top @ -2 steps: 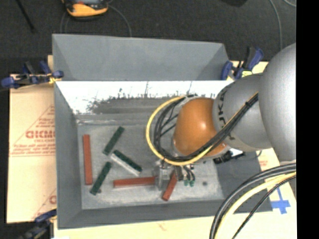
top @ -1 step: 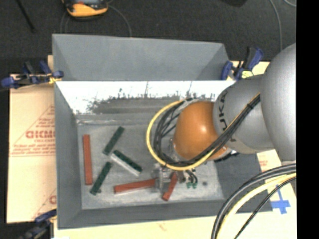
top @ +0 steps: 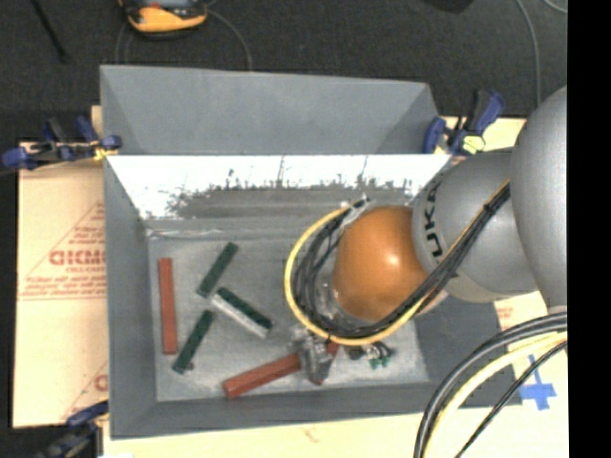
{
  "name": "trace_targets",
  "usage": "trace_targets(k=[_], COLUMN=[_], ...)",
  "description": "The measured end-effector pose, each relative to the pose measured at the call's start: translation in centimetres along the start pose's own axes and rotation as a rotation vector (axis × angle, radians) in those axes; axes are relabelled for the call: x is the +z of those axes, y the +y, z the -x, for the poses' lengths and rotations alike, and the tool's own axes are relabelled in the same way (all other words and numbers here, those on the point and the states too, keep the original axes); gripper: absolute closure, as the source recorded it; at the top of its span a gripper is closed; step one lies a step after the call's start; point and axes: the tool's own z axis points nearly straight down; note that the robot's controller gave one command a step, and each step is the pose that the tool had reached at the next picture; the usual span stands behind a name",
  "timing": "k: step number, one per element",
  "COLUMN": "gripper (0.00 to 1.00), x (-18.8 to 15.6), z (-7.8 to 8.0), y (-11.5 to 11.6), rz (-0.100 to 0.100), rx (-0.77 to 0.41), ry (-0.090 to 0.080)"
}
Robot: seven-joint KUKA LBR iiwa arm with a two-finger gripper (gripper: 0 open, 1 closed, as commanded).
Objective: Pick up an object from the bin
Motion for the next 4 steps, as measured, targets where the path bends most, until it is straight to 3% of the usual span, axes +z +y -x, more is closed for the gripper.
trace_targets(k=[1,2,3,4], gripper=[1.00,1.00,1.00,1.00], x=[-4.1,-7.0,-11.2,-14.9], z=[-0.5,4.5,3.6,2.1], y=[0.7,1.0,0.4,0.2], rz=[0.005,0.003,0.006,0.002], rx=[0.030,-0.002,-0.046,-0.105], ry=[0.024,0.014,0.020,0.010])
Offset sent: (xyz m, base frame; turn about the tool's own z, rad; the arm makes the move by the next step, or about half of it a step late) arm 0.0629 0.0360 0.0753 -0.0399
